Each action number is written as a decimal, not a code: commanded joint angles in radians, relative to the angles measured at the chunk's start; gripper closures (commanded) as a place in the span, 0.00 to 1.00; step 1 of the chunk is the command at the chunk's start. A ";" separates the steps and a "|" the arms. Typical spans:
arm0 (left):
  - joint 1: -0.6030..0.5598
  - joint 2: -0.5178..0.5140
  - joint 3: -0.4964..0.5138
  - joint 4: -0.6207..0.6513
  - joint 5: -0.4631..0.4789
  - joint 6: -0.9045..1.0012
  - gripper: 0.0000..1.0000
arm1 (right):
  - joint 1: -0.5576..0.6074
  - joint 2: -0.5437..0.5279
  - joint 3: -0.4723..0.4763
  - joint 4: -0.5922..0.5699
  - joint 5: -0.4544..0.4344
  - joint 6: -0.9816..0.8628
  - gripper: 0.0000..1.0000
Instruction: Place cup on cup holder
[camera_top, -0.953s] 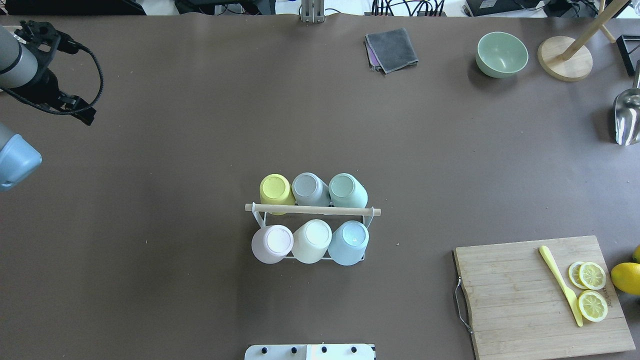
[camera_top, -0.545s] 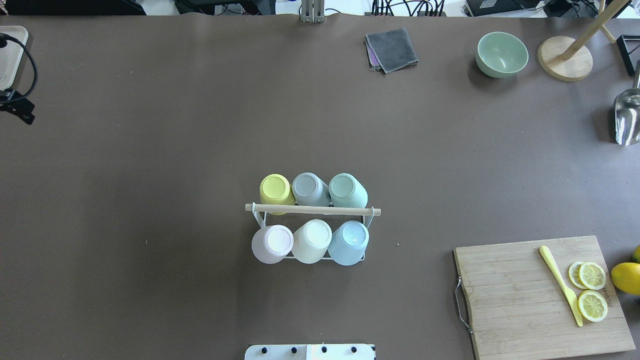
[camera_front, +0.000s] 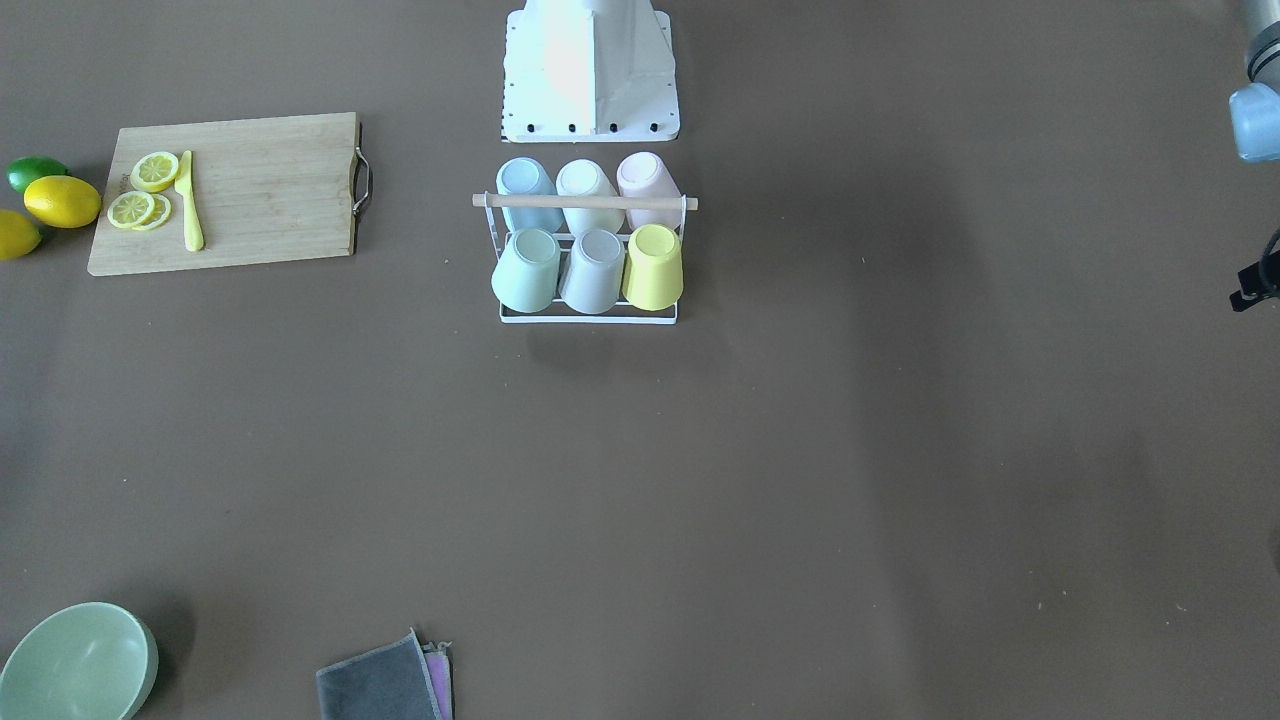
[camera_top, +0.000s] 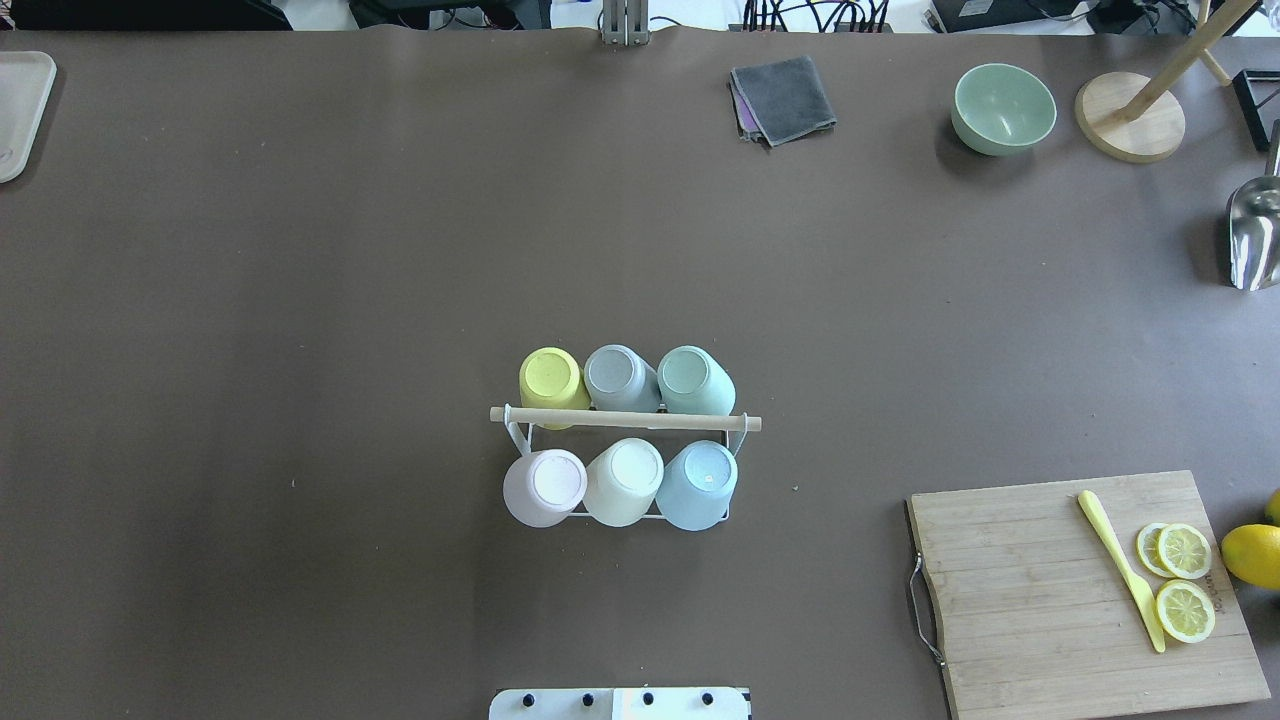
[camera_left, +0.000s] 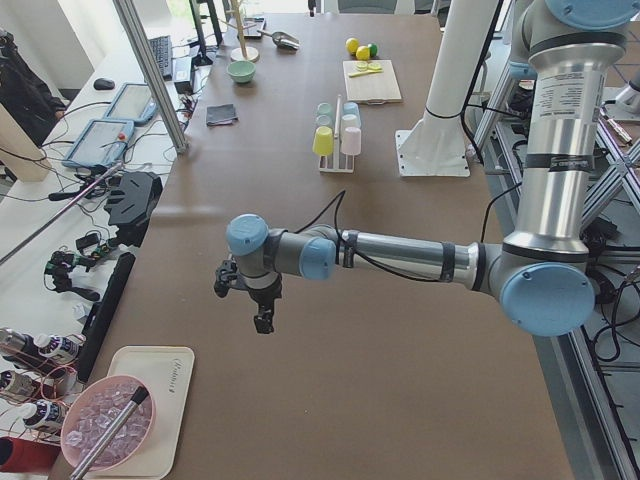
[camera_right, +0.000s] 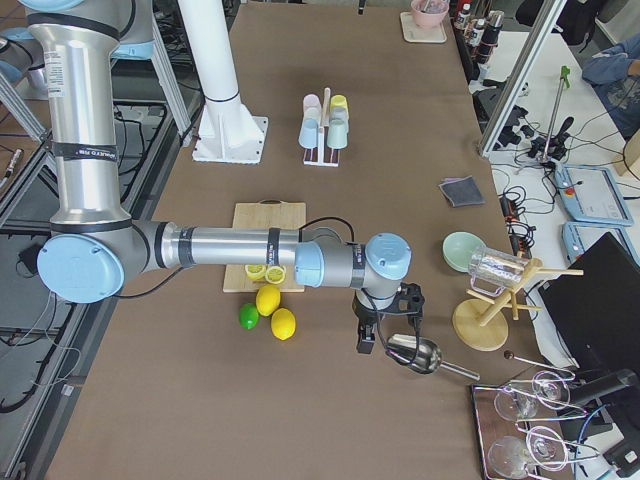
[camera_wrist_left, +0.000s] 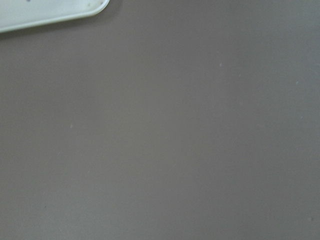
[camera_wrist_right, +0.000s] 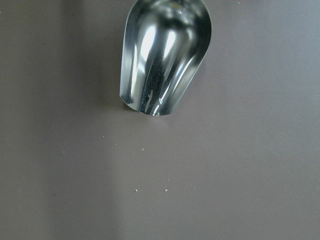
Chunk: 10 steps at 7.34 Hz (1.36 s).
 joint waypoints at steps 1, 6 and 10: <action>-0.055 0.061 0.004 -0.014 -0.025 0.124 0.02 | 0.000 -0.002 0.001 0.000 0.001 0.000 0.00; -0.087 0.061 -0.042 0.057 -0.023 0.127 0.02 | 0.000 -0.003 0.002 0.000 0.002 -0.001 0.00; -0.104 0.076 -0.148 0.207 -0.018 0.127 0.02 | 0.001 -0.008 0.002 0.000 0.004 -0.009 0.00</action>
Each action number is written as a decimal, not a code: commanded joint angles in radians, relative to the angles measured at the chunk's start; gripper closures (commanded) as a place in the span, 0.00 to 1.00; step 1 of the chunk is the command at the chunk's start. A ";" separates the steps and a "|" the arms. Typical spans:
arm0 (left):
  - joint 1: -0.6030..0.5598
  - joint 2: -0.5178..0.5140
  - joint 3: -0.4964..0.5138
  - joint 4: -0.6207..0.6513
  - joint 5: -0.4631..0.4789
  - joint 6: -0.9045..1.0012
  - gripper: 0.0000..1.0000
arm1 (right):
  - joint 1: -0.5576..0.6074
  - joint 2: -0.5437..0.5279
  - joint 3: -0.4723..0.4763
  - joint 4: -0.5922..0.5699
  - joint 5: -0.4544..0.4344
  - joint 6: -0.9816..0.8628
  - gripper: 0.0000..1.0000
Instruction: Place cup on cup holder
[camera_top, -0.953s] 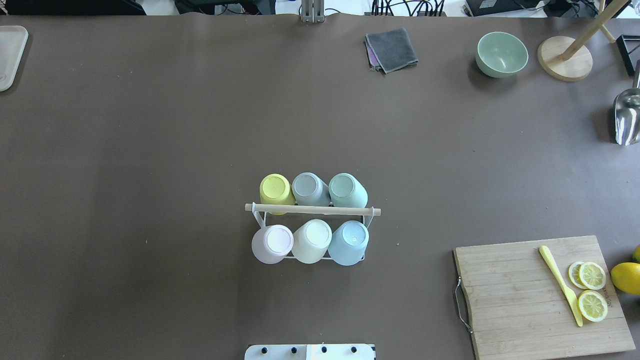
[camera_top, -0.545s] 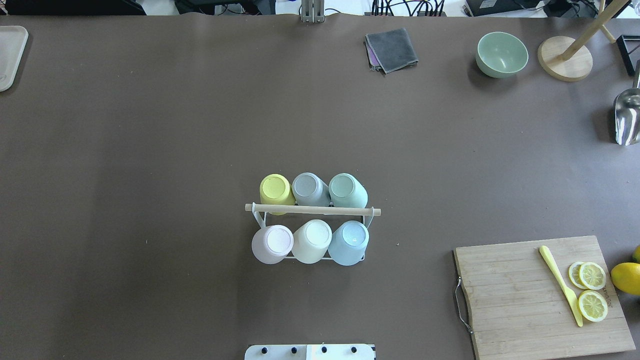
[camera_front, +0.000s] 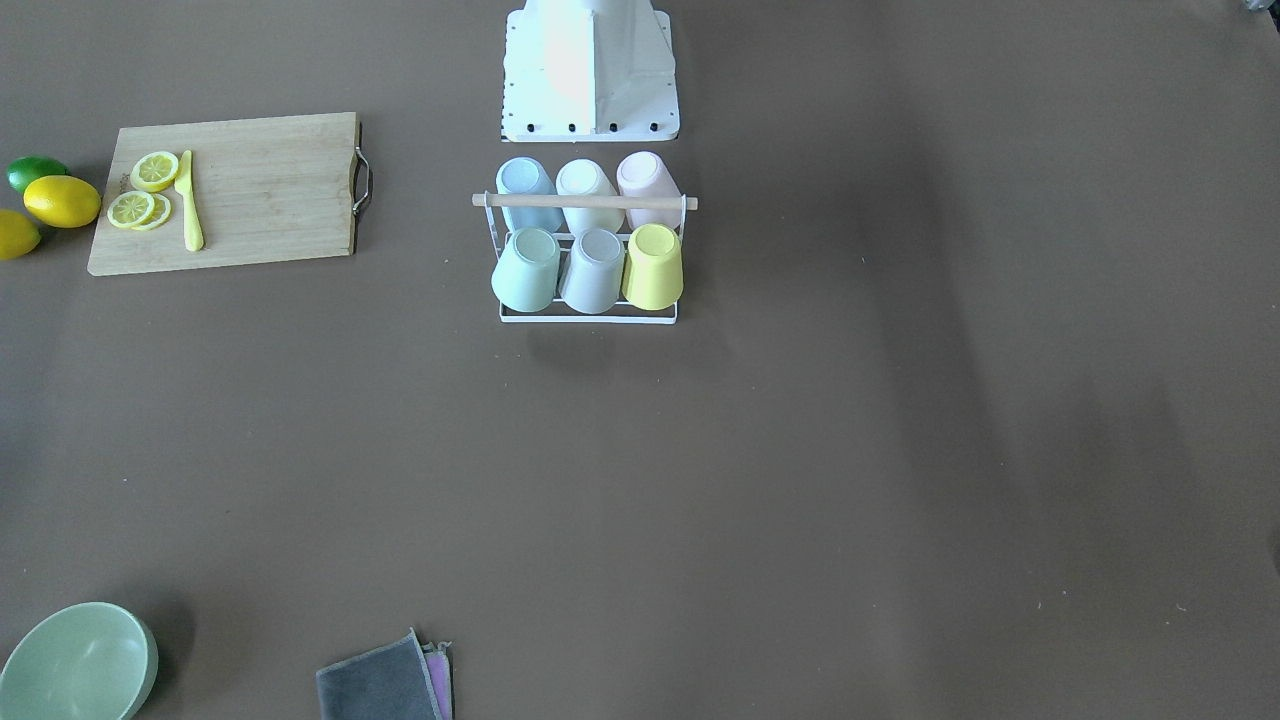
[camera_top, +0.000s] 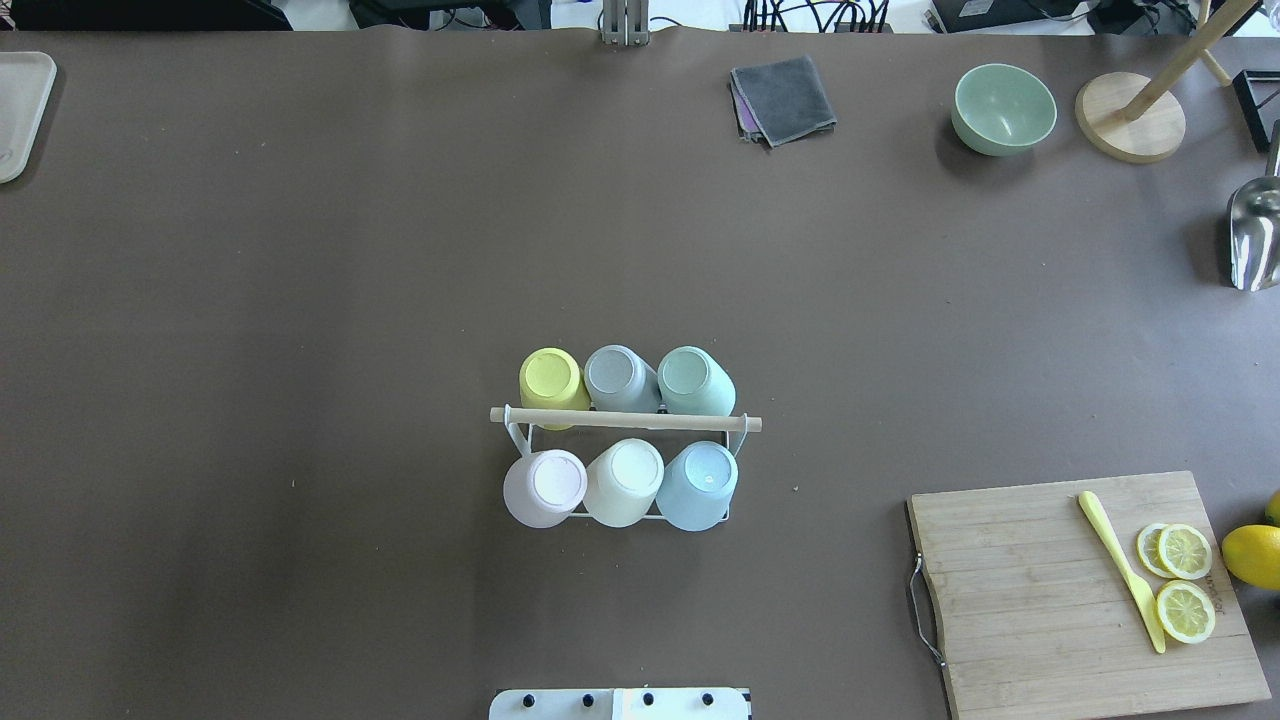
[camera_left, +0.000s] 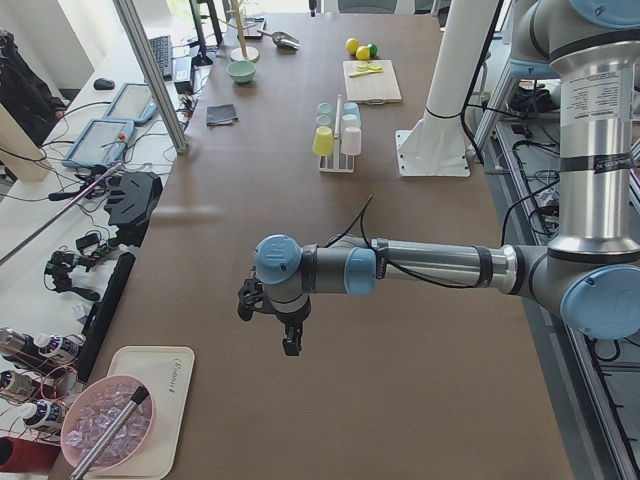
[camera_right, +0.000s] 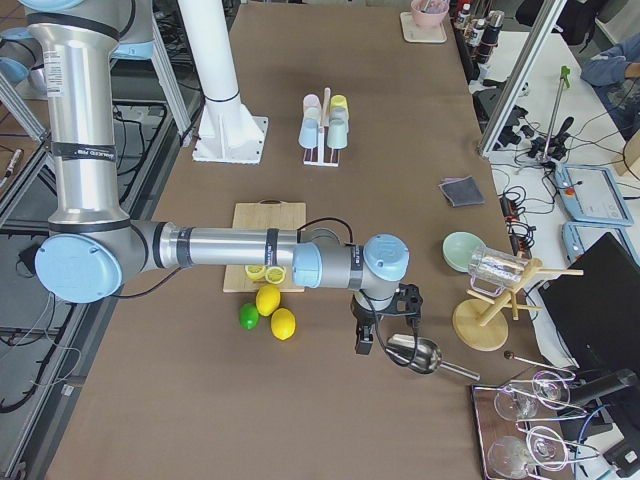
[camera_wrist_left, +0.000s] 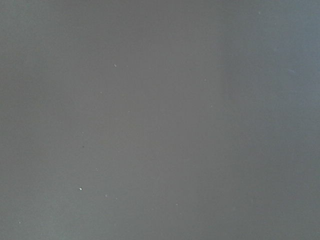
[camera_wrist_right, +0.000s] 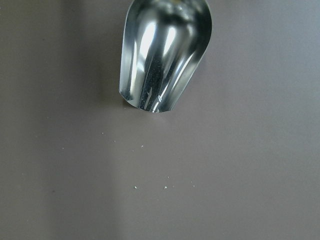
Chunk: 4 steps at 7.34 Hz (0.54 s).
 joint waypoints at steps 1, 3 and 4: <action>-0.023 0.019 -0.028 0.040 0.000 0.000 0.02 | 0.000 -0.003 0.000 -0.001 0.002 -0.004 0.00; -0.030 0.029 -0.037 0.042 0.000 0.000 0.02 | 0.000 -0.003 -0.003 -0.001 0.005 -0.004 0.00; -0.035 0.034 -0.043 0.042 0.006 -0.001 0.02 | 0.000 -0.002 -0.002 -0.001 0.003 -0.004 0.00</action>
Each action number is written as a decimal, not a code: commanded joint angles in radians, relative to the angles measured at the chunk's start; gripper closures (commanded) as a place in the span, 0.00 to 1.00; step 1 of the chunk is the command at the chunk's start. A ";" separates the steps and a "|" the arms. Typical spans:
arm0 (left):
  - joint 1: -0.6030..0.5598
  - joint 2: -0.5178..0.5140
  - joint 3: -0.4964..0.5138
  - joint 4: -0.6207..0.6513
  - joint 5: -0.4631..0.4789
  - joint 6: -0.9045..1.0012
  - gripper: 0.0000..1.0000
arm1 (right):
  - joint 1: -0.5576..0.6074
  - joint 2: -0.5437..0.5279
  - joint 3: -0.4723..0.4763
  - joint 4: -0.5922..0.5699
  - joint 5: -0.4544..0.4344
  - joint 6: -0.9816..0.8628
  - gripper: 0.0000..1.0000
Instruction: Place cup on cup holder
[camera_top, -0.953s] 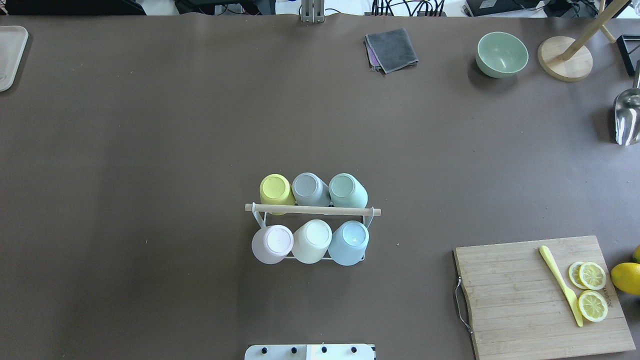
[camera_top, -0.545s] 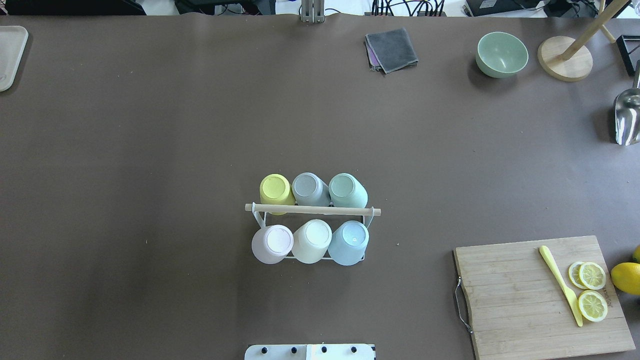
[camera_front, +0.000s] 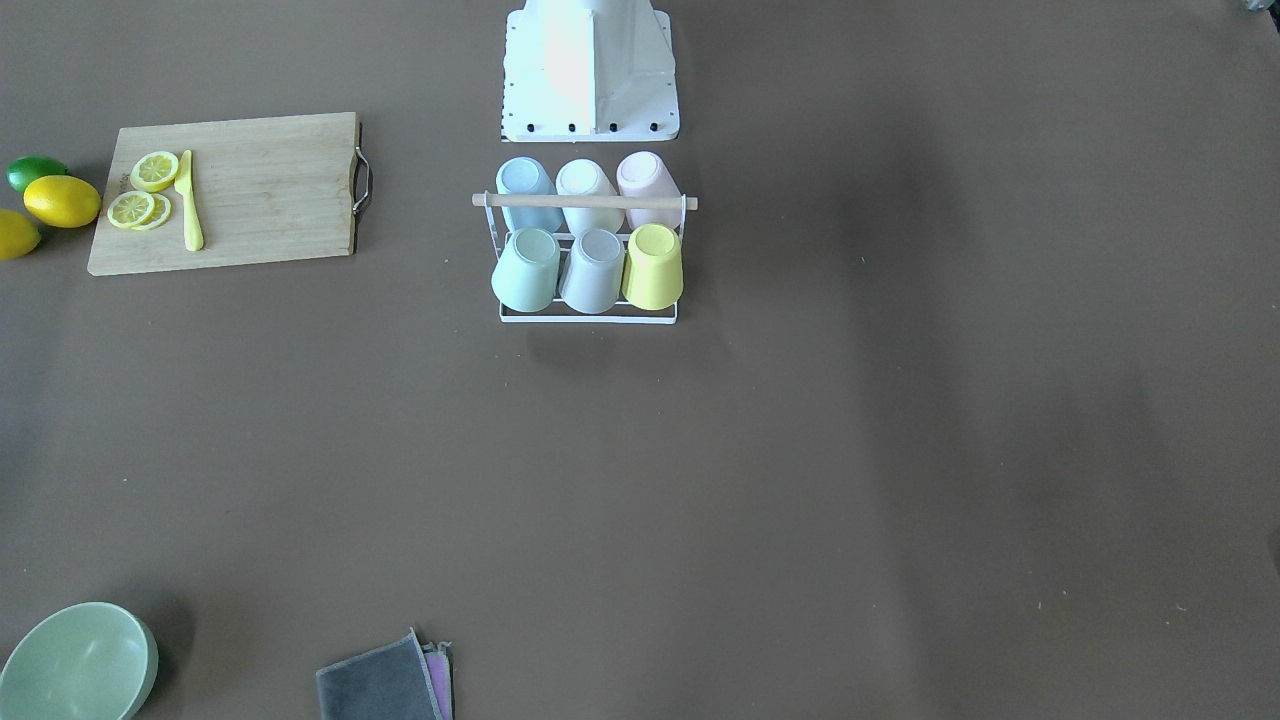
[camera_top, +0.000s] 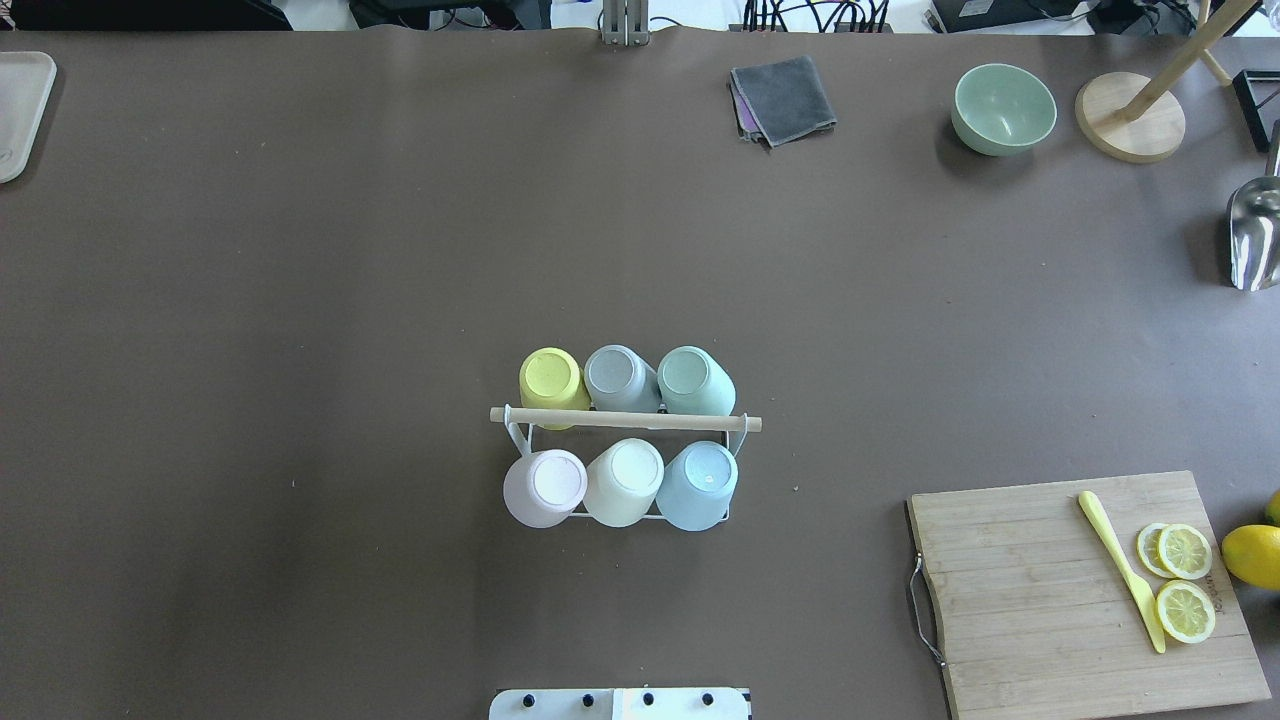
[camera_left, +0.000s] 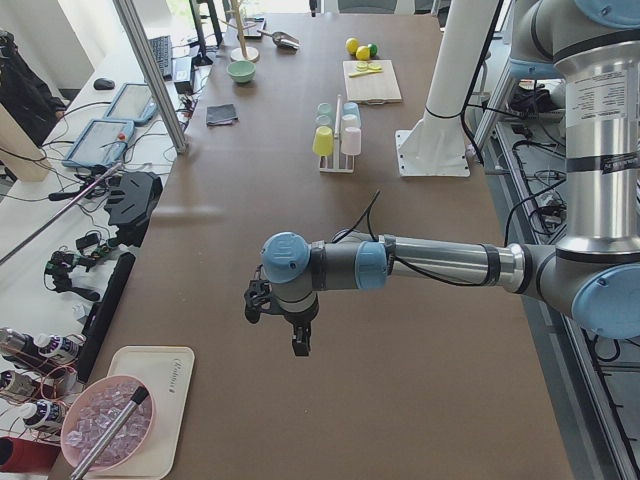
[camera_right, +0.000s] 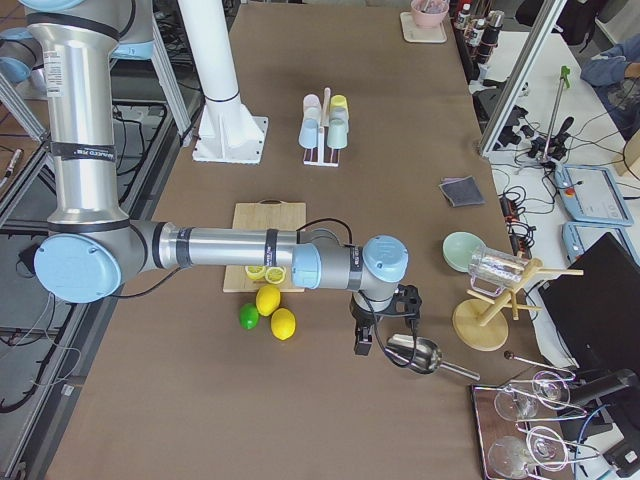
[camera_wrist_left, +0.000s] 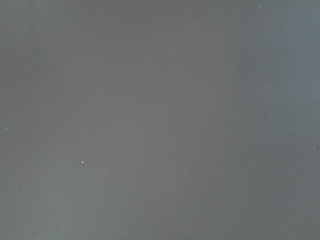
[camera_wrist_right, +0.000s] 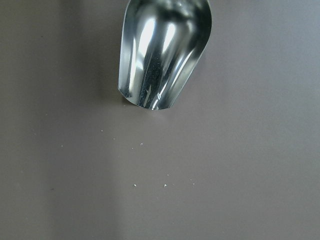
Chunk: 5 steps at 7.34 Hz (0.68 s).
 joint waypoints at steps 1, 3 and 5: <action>-0.009 0.021 -0.015 0.001 0.042 -0.003 0.02 | 0.000 0.000 0.000 0.000 -0.002 0.000 0.00; -0.009 0.021 -0.007 -0.001 0.081 -0.006 0.02 | 0.000 0.000 0.002 0.000 -0.003 0.000 0.00; -0.007 0.017 -0.006 -0.007 0.079 -0.006 0.02 | 0.000 0.000 0.002 0.000 -0.005 0.000 0.00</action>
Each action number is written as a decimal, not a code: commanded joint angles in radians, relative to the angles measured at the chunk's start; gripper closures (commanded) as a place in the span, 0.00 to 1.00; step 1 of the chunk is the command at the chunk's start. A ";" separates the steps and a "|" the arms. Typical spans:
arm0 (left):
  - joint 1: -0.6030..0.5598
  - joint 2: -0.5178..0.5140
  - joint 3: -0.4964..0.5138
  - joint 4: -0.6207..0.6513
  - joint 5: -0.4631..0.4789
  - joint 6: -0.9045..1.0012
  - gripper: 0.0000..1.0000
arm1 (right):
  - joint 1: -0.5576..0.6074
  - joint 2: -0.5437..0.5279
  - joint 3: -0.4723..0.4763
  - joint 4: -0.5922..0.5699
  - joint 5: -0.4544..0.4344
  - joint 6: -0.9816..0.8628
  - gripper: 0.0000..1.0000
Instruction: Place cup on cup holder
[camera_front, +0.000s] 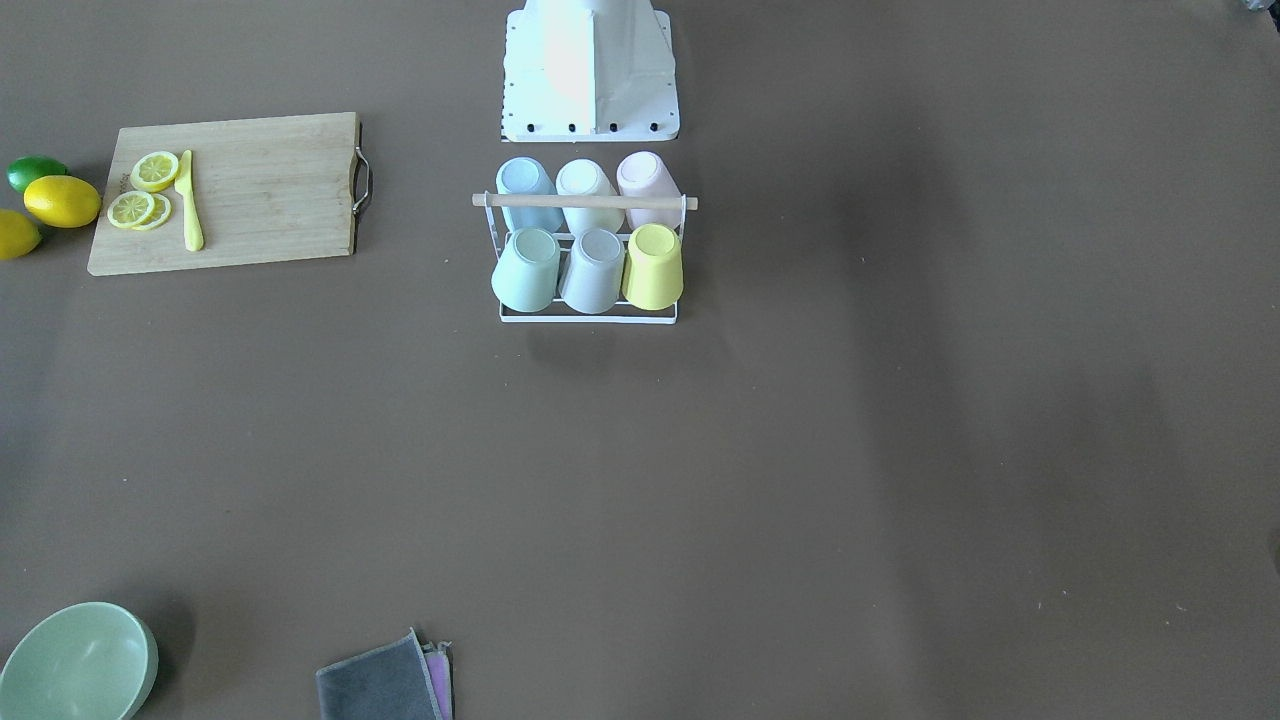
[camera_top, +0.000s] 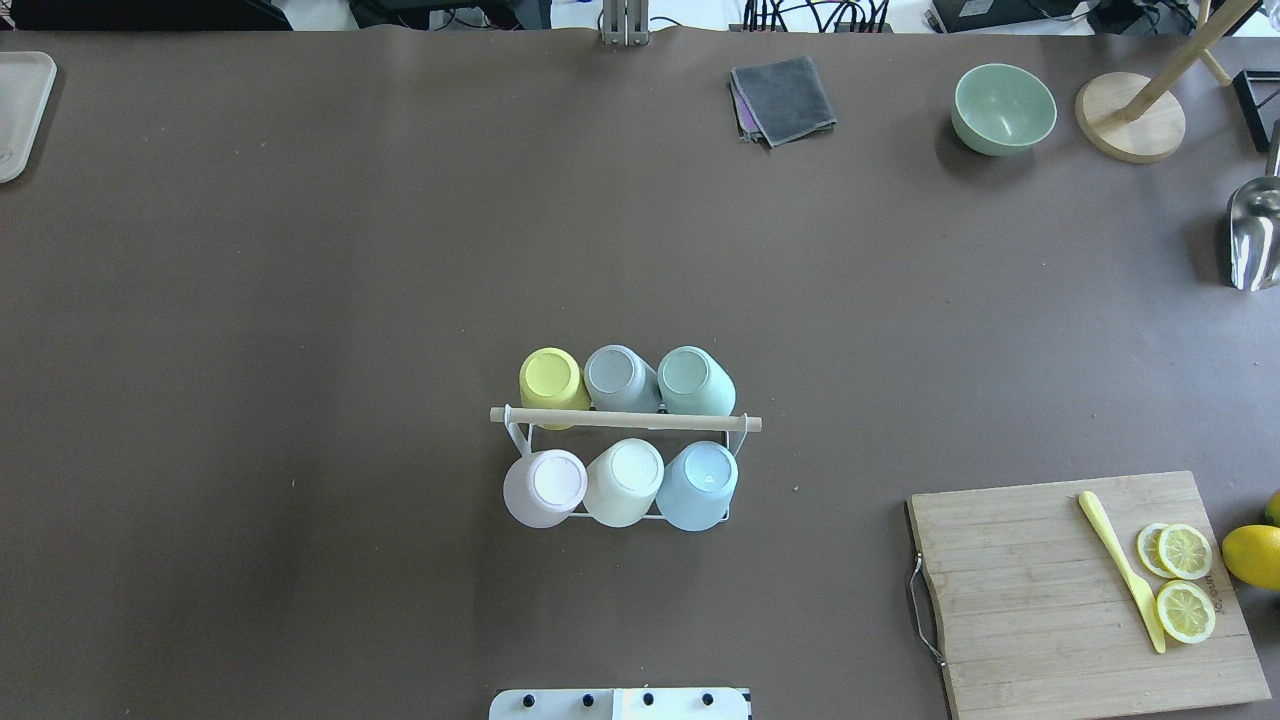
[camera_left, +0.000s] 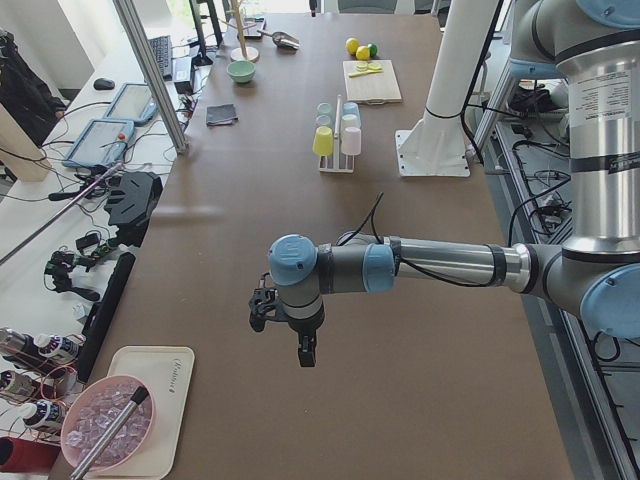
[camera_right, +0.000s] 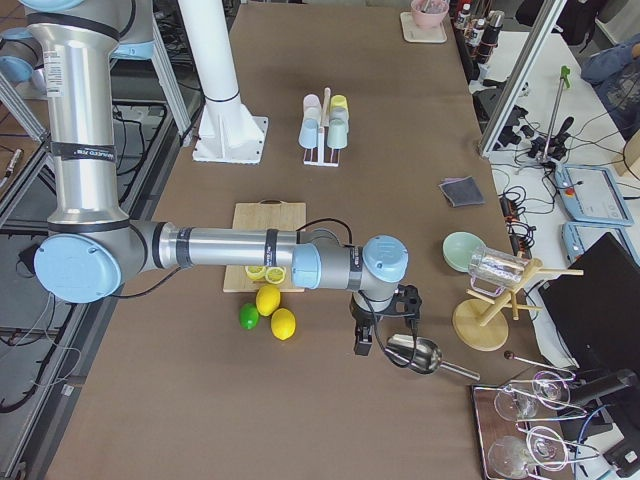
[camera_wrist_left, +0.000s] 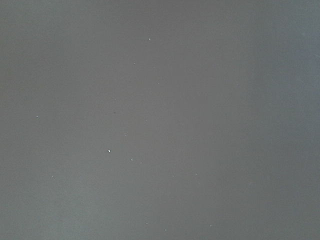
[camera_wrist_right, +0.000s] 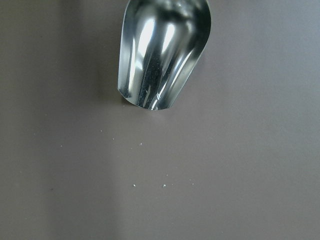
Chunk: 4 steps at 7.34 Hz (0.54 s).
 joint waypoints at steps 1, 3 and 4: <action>0.001 -0.005 0.003 -0.006 0.002 0.001 0.02 | 0.000 0.000 0.000 0.000 -0.001 0.000 0.00; 0.002 -0.007 0.006 -0.007 0.000 0.000 0.02 | 0.000 0.002 0.000 0.000 -0.001 0.000 0.00; 0.002 -0.010 0.006 -0.007 0.000 0.000 0.02 | 0.000 0.002 0.000 0.000 -0.001 0.000 0.00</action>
